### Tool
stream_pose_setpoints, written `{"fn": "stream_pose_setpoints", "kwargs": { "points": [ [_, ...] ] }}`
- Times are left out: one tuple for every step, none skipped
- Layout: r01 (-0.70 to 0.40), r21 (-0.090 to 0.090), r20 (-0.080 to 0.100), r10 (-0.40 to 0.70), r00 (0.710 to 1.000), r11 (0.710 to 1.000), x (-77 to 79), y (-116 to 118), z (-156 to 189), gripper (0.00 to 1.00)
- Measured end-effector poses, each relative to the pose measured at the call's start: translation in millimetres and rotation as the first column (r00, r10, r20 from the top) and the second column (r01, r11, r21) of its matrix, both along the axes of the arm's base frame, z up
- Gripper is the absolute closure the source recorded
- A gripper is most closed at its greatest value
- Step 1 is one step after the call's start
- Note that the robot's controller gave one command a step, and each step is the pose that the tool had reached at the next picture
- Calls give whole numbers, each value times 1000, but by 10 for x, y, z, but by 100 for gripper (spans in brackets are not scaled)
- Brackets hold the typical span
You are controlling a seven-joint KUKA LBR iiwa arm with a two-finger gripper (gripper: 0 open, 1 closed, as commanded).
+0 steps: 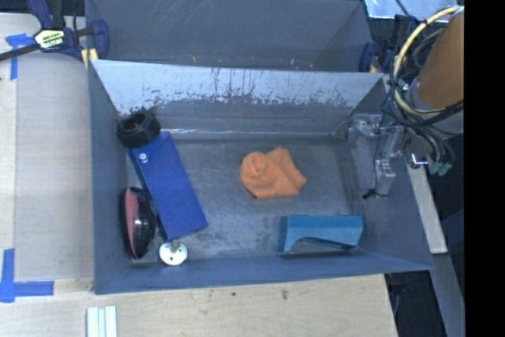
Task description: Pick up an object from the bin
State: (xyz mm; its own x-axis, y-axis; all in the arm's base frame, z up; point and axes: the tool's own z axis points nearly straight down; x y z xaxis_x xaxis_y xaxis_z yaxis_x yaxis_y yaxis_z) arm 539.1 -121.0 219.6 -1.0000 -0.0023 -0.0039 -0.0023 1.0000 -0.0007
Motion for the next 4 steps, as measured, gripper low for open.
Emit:
{"fn": "stream_pose_setpoints", "kwargs": {
  "points": [
    [0,0,0,0,1000,1000,0,0,0,0],
    [-25,-3,8,25,1000,1000,258,235,-428,0],
    [-30,2,-4,30,1000,1000,192,584,-797,0],
    [-38,1,1,38,999,999,299,895,-1032,0]
  ]
}}
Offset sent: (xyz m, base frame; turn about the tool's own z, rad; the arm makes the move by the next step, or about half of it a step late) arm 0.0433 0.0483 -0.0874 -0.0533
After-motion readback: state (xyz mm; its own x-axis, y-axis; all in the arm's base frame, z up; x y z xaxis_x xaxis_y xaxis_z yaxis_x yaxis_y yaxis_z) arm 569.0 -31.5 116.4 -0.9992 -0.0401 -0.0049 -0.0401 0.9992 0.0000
